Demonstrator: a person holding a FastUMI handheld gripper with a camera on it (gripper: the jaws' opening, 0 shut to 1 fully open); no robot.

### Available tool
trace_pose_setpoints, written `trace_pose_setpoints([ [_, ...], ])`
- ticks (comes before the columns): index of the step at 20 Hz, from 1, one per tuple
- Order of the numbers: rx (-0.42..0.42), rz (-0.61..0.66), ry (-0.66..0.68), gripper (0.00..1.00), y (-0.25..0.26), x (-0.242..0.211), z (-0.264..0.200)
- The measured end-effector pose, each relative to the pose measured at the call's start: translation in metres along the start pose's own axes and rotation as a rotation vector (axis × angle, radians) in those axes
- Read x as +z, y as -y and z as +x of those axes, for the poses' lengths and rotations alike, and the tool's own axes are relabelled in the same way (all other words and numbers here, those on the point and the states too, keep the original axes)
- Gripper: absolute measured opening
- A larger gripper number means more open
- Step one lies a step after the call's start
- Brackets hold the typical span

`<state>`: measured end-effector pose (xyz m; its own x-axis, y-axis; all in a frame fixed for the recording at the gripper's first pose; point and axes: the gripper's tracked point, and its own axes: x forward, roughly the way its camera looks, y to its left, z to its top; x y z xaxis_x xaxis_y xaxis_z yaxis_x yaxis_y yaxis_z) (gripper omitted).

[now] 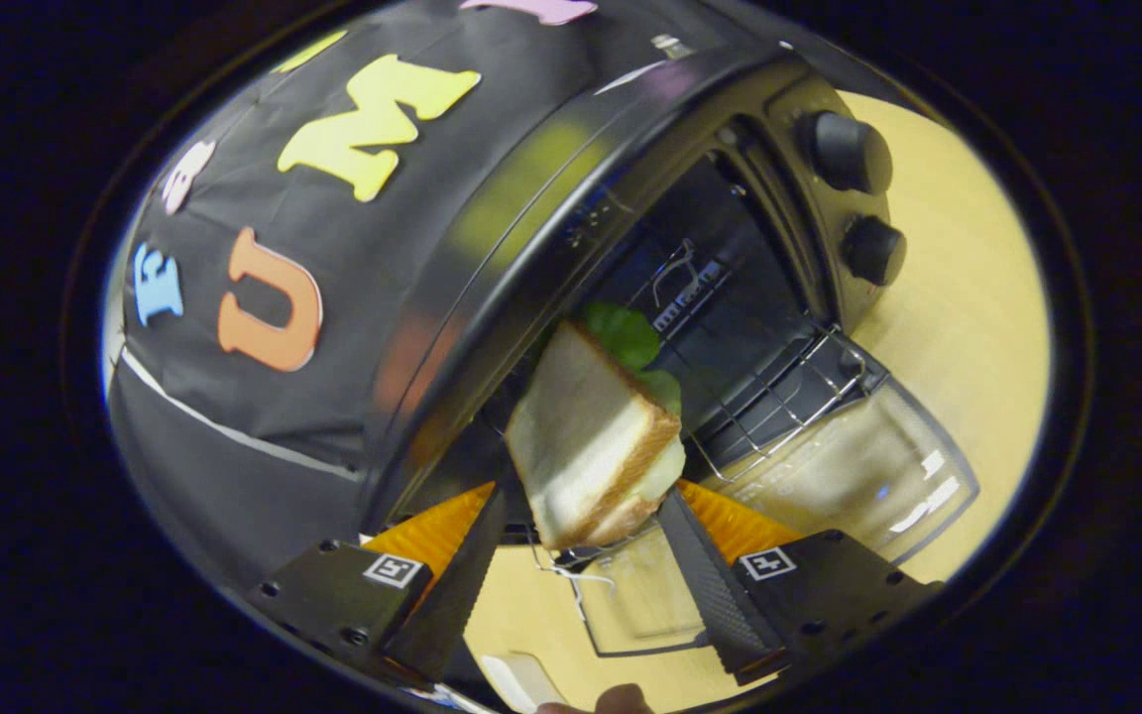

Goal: Open the toaster oven, put the food inside, and close the toaster oven door.

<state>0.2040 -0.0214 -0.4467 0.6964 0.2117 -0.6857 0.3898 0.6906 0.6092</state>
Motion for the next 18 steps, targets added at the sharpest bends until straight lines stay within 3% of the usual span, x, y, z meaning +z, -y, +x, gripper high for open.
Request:
trace_pose_setpoints([
  [5,-0.062,-0.179,-0.017,1.00,-0.006,-0.012,-0.026],
  [11,-0.109,-0.505,0.021,1.00,-0.011,-0.034,-0.087],
  [18,-0.151,-0.660,0.043,1.00,0.004,-0.059,-0.138],
])
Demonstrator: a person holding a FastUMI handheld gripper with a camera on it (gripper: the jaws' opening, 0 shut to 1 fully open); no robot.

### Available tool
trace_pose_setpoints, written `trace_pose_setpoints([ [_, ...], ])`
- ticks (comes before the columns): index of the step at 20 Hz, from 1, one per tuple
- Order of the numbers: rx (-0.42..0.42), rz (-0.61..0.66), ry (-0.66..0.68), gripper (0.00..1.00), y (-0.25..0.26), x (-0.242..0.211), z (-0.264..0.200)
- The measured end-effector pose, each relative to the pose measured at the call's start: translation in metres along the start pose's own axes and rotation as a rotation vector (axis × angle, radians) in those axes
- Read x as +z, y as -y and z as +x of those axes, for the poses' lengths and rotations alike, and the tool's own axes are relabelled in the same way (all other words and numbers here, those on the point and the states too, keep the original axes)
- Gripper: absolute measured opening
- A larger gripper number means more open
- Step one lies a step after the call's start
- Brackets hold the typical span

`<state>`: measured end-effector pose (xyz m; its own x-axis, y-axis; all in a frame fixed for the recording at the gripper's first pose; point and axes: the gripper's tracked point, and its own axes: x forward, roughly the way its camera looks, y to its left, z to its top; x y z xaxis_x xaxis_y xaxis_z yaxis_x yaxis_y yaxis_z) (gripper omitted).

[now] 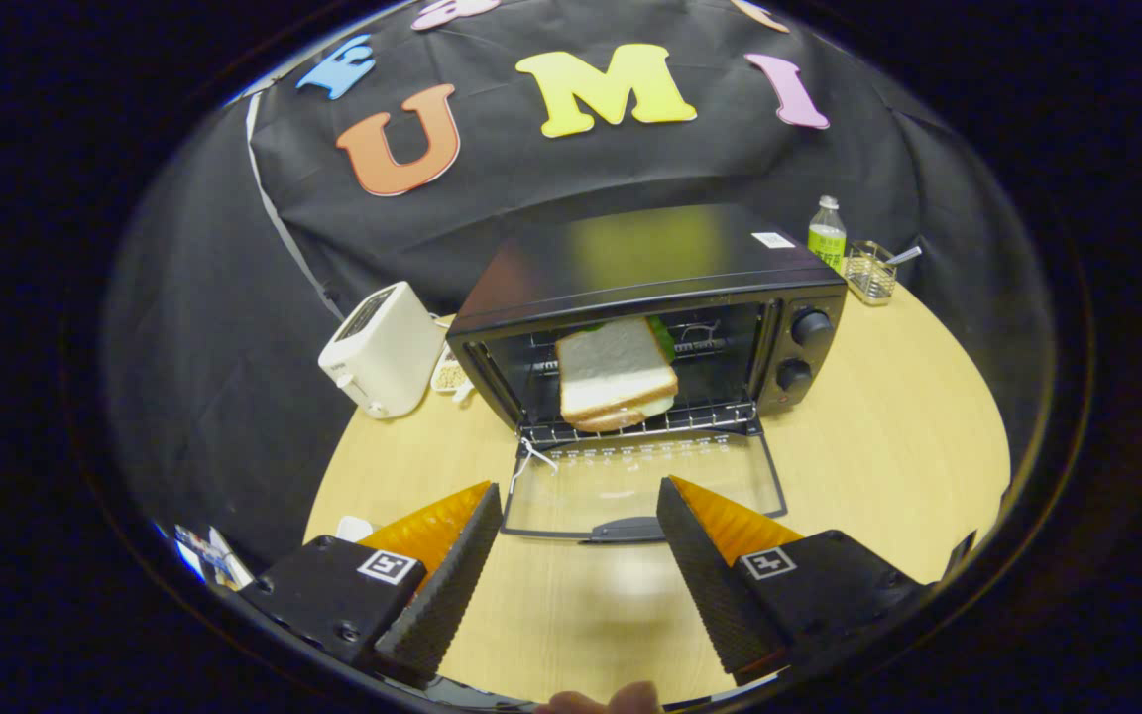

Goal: Open the toaster oven, put the food inside, and close the toaster oven door.

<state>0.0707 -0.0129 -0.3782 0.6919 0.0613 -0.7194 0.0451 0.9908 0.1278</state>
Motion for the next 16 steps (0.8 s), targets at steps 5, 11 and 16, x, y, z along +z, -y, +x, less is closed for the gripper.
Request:
trace_pose_setpoints([
  [5,-0.046,-0.046,-0.060,1.00,0.018,-0.044,-0.002],
  [11,-0.098,-0.073,-0.141,1.00,0.050,-0.095,0.024],
  [16,-0.119,-0.050,-0.175,1.00,0.061,-0.112,0.062],
])
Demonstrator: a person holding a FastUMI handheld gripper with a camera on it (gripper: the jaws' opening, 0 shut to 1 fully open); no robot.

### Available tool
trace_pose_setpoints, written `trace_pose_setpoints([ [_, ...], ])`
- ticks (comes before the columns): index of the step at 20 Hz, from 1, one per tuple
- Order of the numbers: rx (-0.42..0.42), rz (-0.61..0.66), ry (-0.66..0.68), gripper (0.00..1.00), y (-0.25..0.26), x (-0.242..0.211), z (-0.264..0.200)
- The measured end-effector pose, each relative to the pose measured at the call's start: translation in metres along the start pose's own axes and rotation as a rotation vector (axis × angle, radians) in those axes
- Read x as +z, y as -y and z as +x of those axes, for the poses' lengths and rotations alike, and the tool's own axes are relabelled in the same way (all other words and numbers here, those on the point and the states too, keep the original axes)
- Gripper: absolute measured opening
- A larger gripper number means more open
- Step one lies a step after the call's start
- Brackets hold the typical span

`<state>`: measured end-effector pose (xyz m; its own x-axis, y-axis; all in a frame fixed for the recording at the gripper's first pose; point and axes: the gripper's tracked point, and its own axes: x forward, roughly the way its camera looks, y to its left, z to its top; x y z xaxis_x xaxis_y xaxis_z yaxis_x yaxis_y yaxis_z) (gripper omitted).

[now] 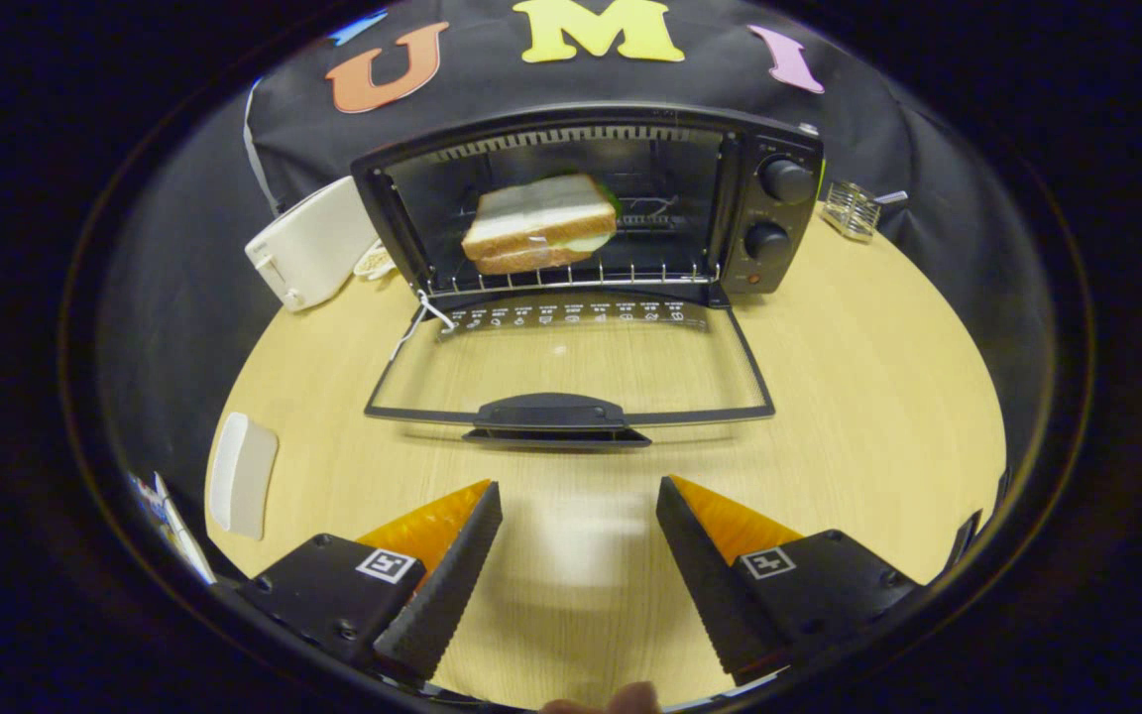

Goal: Open the toaster oven, put the food inside, and close the toaster oven door.

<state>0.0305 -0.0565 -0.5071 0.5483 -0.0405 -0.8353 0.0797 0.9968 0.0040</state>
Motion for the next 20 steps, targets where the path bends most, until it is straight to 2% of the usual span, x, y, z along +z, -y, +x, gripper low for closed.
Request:
trace_pose_setpoints([
  [6,-0.032,0.028,-0.001,1.00,-0.006,0.005,0.033],
  [10,-0.079,0.007,0.023,1.00,-0.005,0.005,0.037],
  [15,-0.094,0.054,0.015,1.00,-0.008,0.007,0.026],
  [20,-0.088,0.037,0.070,1.00,-0.013,0.027,-0.003],
])
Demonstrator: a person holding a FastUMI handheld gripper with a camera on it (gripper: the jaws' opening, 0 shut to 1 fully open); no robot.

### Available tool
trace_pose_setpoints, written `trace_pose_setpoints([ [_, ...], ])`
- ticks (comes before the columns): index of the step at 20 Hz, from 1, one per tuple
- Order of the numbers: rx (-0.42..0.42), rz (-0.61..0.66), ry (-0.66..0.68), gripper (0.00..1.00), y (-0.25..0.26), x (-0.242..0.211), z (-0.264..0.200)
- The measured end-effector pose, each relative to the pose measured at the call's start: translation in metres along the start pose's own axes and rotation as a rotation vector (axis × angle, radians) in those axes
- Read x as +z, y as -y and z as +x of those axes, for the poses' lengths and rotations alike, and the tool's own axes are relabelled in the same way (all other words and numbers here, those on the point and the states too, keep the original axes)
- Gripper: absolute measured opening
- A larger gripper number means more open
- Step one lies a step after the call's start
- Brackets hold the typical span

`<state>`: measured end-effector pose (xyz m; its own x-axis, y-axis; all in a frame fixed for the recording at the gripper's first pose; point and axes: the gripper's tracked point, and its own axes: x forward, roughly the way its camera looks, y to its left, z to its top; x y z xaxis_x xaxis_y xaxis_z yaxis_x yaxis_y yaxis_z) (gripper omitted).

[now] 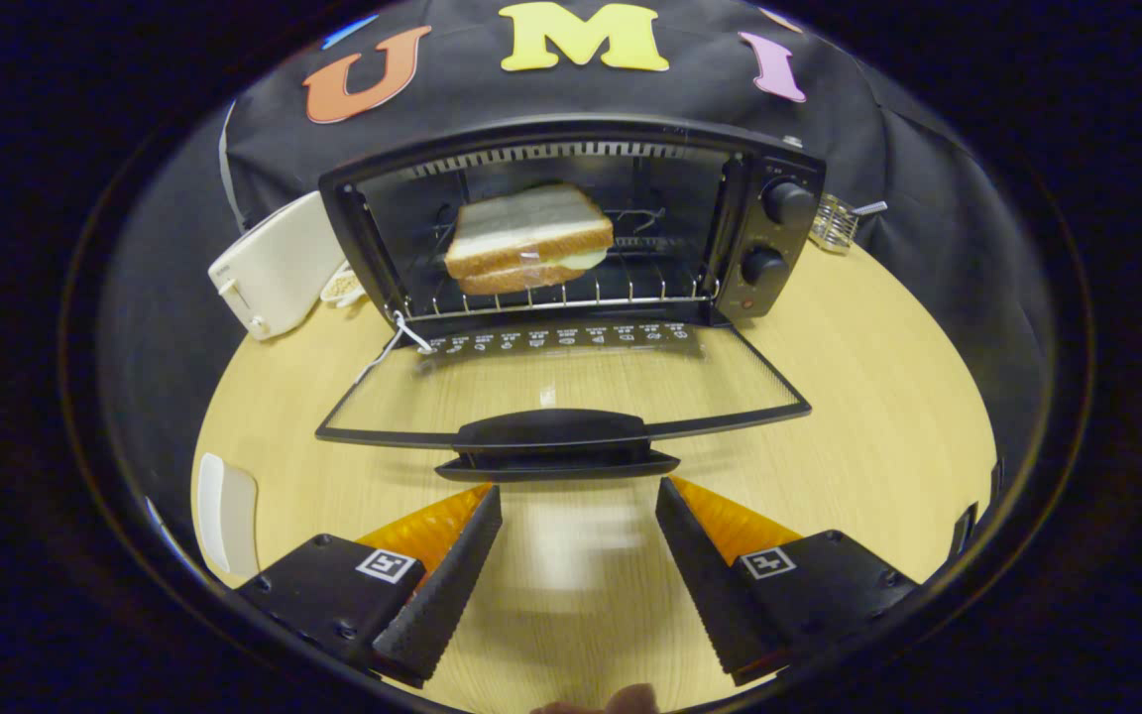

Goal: Open the toaster oven, put the food inside, and close the toaster oven door.

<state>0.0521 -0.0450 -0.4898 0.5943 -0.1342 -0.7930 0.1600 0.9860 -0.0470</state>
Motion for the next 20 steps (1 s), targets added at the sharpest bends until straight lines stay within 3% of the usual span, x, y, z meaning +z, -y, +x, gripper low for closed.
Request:
trace_pose_setpoints([
  [10,0.011,0.015,0.281,1.00,-0.005,0.156,-0.051],
  [15,0.043,0.013,0.468,1.00,-0.012,0.224,-0.131],
  [20,0.032,0.021,0.608,1.00,-0.013,0.251,-0.222],
])
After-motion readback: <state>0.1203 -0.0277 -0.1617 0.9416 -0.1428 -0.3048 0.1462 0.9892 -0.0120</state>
